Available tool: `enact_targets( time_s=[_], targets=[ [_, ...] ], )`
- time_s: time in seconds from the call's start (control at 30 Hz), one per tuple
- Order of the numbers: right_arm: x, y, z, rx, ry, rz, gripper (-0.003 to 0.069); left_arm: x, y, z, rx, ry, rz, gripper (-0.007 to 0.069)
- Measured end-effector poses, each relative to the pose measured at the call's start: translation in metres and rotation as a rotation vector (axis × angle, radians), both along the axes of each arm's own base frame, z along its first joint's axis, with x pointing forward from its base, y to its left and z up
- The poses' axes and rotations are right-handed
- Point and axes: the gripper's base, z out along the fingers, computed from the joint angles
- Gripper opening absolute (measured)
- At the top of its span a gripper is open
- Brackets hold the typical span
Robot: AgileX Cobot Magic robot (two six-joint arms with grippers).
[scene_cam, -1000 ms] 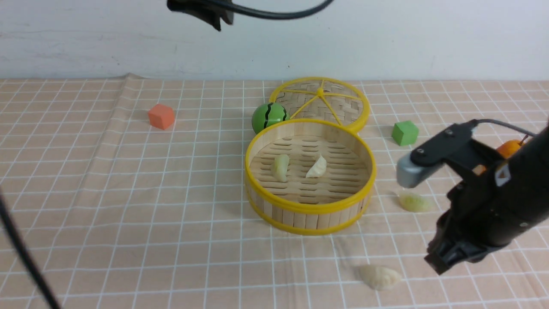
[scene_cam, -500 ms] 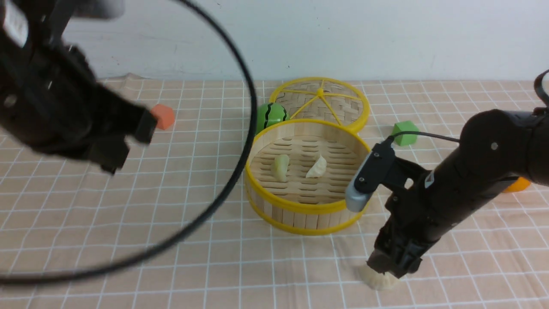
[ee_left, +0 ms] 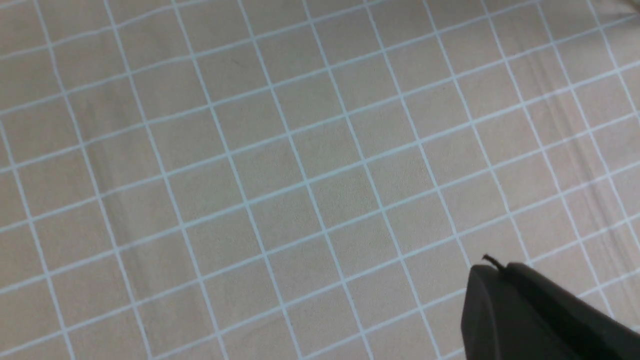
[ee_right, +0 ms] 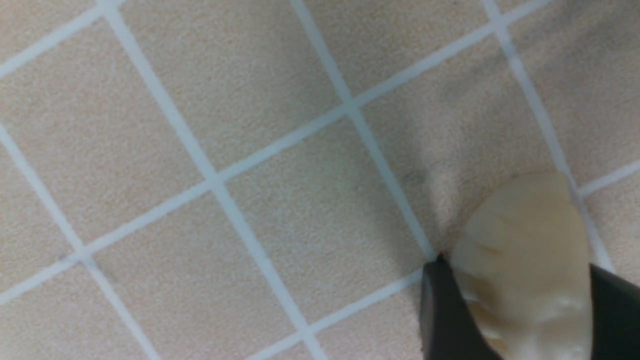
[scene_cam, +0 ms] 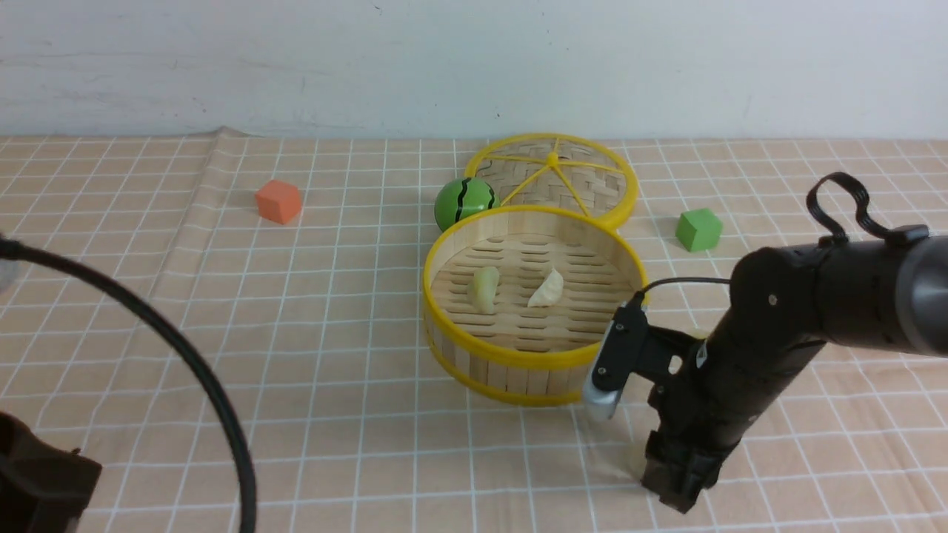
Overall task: Put the dumplings into the steamer on the table with the brown tablecloth.
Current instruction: 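Place the dumpling in the bamboo steamer basket with the right gripper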
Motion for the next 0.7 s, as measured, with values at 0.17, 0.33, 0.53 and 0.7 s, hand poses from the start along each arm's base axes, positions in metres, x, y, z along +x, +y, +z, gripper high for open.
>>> enact_targets(
  time_s=[0.17, 0.33, 0.53, 0.7],
  targets=[
    [0.005, 0.004, 0.026, 0.024, -0.007, -0.014, 0.0283, -0.011, 0.007, 0.006, -0.014, -0.056, 0.004, -0.0014],
    [0.027, 0.017, 0.104, 0.182, -0.095, -0.188, 0.0283, -0.012, 0.008, 0.007, -0.016, -0.067, 0.005, -0.0014],
    [0.065, 0.036, 0.146, 0.318, -0.138, -0.355, 0.0283, -0.011, 0.007, 0.008, -0.021, -0.079, 0.005, -0.0014],
    [0.088, 0.068, 0.119, 0.260, -0.113, -0.311, 0.0283, -0.011, 0.007, 0.008, -0.021, -0.078, 0.005, -0.0014]
  ],
)
